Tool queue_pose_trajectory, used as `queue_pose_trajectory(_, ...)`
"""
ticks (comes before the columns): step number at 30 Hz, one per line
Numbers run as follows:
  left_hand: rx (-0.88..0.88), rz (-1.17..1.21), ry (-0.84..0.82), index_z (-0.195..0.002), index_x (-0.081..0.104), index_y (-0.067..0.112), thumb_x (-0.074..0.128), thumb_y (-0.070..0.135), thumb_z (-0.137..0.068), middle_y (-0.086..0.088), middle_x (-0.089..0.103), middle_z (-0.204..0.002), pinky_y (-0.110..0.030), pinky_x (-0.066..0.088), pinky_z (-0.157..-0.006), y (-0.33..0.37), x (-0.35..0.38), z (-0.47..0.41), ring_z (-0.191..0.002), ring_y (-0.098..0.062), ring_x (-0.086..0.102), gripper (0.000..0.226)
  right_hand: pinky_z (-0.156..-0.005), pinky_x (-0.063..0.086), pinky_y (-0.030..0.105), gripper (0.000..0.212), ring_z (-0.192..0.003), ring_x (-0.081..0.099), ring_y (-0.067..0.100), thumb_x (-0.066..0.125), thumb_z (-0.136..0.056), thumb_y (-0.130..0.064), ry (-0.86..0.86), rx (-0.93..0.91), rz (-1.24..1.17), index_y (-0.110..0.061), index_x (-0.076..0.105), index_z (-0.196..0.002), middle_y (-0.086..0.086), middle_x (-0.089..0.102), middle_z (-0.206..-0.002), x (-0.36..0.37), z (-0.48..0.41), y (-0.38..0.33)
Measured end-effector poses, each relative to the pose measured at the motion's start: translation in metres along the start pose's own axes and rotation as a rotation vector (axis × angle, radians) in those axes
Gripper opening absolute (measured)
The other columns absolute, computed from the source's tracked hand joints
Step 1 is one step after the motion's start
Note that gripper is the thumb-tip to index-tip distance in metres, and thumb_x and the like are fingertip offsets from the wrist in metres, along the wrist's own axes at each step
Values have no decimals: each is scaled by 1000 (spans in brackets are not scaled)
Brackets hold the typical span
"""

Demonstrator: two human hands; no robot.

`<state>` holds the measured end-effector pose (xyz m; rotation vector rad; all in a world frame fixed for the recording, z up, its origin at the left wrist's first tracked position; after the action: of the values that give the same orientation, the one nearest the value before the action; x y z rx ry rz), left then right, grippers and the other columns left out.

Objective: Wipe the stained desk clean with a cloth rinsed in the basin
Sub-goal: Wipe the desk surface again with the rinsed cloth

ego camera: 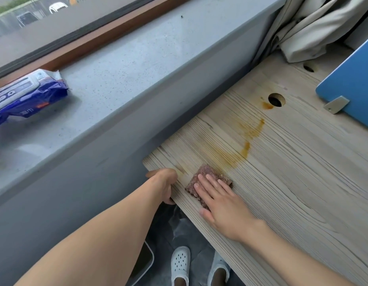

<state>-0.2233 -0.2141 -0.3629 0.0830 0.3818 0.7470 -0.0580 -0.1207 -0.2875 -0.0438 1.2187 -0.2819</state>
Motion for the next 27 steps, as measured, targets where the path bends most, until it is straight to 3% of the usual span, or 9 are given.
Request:
queue_pose_trajectory(2, -13, -5, 1, -143, 35, 9, 39, 11, -96, -24, 65, -107, -62, 55, -62, -2, 0, 3, -86, -42, 68, 47, -116, 8, 38, 62, -153, 13, 24, 27, -105, -51, 20, 21, 15, -18, 23, -157, 4, 15, -166, 4, 9, 6)
queue_pose_trajectory(3, -18, -5, 11, -141, 37, 9, 39, 11, -96, -24, 65, -108, -62, 55, -61, -2, -1, 3, -86, -42, 67, 45, -117, 7, 38, 62, -153, 9, 24, 26, -105, -51, -6, 27, 2, -19, 20, -157, 3, 12, -166, 6, 6, 8)
queue_pose_trajectory(6, -27, -9, 7, -138, 38, 8, 40, 12, -97, -23, 65, -108, -60, 56, -64, -2, -2, 1, -87, -42, 67, 42, -123, -8, 36, 61, -151, -19, 18, 22, -106, -48, 40, 38, -75, -25, -5, -156, -3, -17, -164, -7, -17, 9)
queue_pose_trajectory(9, -46, 17, 19, -137, 39, 8, 42, 11, -95, -23, 64, -109, -63, 55, -65, -4, -3, -6, -88, -42, 67, 42, -122, -14, 35, 62, -148, -29, 15, 20, -107, -47, 31, 48, -94, -26, -15, -153, -5, -28, -161, -14, -22, 12)
queue_pose_trajectory(14, -49, 62, 34, -135, 43, 15, 43, 9, -87, -20, 59, -119, -69, 50, -65, -6, -2, -20, -95, -43, 63, 48, -119, -9, 35, 63, -152, -16, 22, 19, -106, -50, 24, 44, -35, -22, -1, -158, 0, -14, -165, -1, 6, 21)
queue_pose_trajectory(18, -40, 61, 36, -130, 48, 14, 46, 15, -87, -19, 62, -115, -65, 52, -61, -7, -1, -24, -92, -41, 65, 43, -123, -12, 36, 62, -147, -30, 16, 16, -107, -48, -32, 82, -84, -25, -14, -156, -5, -31, -159, -12, -21, 28)
queue_pose_trajectory(22, -16, 35, 48, -131, 47, 13, 48, 12, -89, -19, 64, -112, -59, 54, -54, -6, -5, -20, -90, -40, 67, 42, -122, -14, 36, 61, -147, -30, 17, 15, -107, -48, -37, 85, -81, -24, -15, -155, -2, -30, -160, -8, -9, 30)
queue_pose_trajectory(25, -25, 36, 47, -133, 47, 13, 47, 13, -88, -20, 64, -113, -60, 55, -56, -6, -5, -23, -90, -41, 67, 45, -120, -11, 36, 62, -149, -25, 20, 17, -106, -49, -2, 81, -71, -22, -6, -157, -1, -21, -163, -1, 13, 33)
queue_pose_trajectory(27, -30, 42, 52, -135, 46, 14, 48, 16, -84, -20, 62, -117, -64, 54, -60, -7, -3, -27, -93, -41, 66, 51, -120, -13, 35, 62, -149, -26, 19, 17, -106, -49, -32, 100, -86, -23, -9, -157, -3, -25, -162, -1, 6, 38)
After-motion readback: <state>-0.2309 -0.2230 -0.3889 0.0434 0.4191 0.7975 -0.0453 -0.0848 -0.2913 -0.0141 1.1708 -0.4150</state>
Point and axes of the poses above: each hand's wrist, its own z-axis away from the middle knuckle, its own x-axis out of the palm, y = z × x, the point moved 7 cm from there along -z, towards the middle knuckle
